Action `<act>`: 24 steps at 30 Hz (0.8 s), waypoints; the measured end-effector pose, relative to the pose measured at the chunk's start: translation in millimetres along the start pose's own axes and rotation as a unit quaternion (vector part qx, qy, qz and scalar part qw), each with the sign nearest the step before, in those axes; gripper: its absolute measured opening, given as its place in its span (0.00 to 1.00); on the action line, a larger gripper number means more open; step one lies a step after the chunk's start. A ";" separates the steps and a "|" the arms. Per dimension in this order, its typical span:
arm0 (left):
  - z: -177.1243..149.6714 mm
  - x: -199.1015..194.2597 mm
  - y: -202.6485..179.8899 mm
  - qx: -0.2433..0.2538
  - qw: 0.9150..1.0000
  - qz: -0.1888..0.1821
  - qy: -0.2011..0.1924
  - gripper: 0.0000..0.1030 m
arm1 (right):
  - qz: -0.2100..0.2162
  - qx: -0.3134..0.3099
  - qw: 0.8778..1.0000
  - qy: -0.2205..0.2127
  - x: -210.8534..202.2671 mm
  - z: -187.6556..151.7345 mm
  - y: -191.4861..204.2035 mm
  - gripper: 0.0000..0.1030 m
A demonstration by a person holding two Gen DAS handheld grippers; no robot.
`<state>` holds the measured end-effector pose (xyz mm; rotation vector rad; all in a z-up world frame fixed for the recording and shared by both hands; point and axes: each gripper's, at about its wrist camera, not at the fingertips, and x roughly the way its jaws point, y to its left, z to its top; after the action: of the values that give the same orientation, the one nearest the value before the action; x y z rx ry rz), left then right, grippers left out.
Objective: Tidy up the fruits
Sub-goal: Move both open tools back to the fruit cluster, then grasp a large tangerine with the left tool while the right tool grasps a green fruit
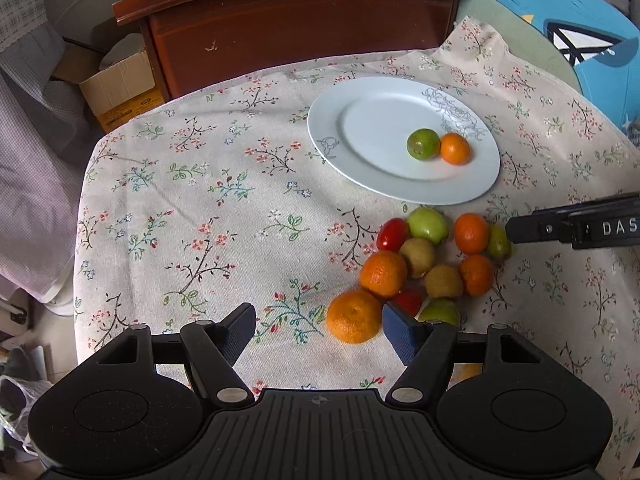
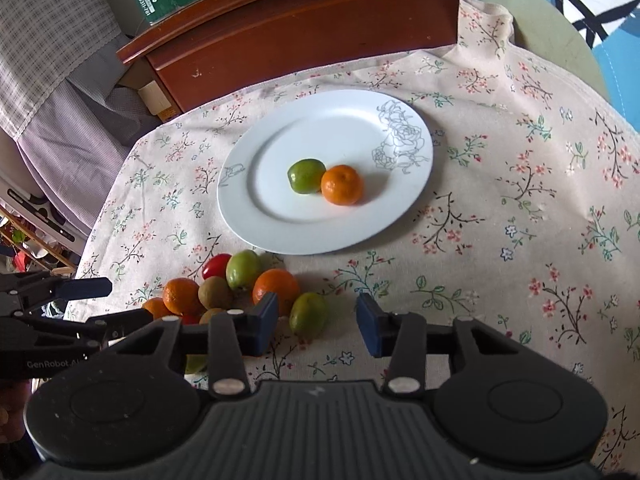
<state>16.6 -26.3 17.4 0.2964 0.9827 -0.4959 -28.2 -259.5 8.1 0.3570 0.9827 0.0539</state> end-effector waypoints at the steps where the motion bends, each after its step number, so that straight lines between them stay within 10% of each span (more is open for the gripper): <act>1: -2.4 0.4 1.0 0.004 1.000 -0.002 0.000 0.68 | 0.002 0.002 1.000 0.002 0.7 -0.2 -0.2 0.41; 24: -9.6 24.8 -7.7 0.032 0.998 -0.053 0.000 0.52 | -0.006 -0.022 1.000 0.017 23.6 -8.2 8.2 0.28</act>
<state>17.0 -35.0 -8.9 0.3029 0.9874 -0.6253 -20.8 -244.7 -12.4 0.3113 1.0157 0.0709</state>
